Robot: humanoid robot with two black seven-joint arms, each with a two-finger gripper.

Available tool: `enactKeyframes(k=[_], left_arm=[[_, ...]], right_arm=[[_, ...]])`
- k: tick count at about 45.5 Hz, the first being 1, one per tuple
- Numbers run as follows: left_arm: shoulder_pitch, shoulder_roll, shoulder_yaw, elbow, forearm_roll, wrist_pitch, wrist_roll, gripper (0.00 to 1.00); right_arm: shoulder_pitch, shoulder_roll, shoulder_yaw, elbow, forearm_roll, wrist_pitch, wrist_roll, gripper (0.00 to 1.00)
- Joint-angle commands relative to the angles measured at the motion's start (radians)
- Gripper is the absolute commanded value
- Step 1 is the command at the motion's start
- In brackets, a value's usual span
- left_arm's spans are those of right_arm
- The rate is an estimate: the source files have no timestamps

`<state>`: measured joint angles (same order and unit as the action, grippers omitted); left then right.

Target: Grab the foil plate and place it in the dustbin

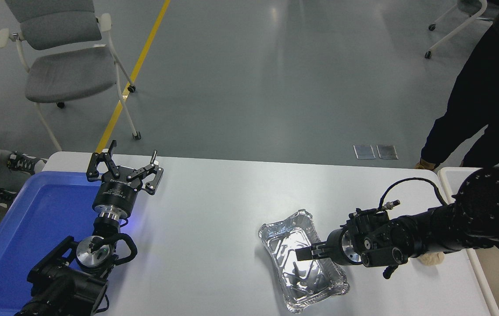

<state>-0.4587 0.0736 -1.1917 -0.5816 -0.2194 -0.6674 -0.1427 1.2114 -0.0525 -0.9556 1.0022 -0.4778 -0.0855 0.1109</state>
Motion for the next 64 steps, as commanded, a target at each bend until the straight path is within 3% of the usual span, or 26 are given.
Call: enactKeyframes(k=[1,3,6,35,48,64], left_arm=[[0.0,0.0,0.0,0.0,0.0,0.0,0.0,0.99],[0.0,0.0,0.0,0.0,0.0,0.0,0.0,0.99],[0.0,0.0,0.001,-0.001,0.0,0.0,0.0,0.99],[0.0,0.0,0.0,0.0,0.0,0.0,0.0,0.99],[0.0,0.0,0.001,0.0,0.0,0.0,0.0,0.99],[0.0,0.0,0.001,-0.001,0.0,0.002,0.0,0.99]], right_arm=[[-0.009,0.0,-0.002,-0.01,-0.015,0.0,0.0,0.33],[-0.009,0.0,0.0,-0.011,-0.013,-0.002,0.0,0.28],[-0.007,0.0,0.0,-0.01,-0.015,-0.002,0.0,0.0],[0.094,-0.052,-0.048,0.064,-0.015,-0.011,0.0,0.0],[0.353,-0.225,-0.054,0.37,-0.01,0.013,-0.008,0.0],[0.855,-0.47,-0.166,0.616,-0.015,0.32,-0.011,0.0]])
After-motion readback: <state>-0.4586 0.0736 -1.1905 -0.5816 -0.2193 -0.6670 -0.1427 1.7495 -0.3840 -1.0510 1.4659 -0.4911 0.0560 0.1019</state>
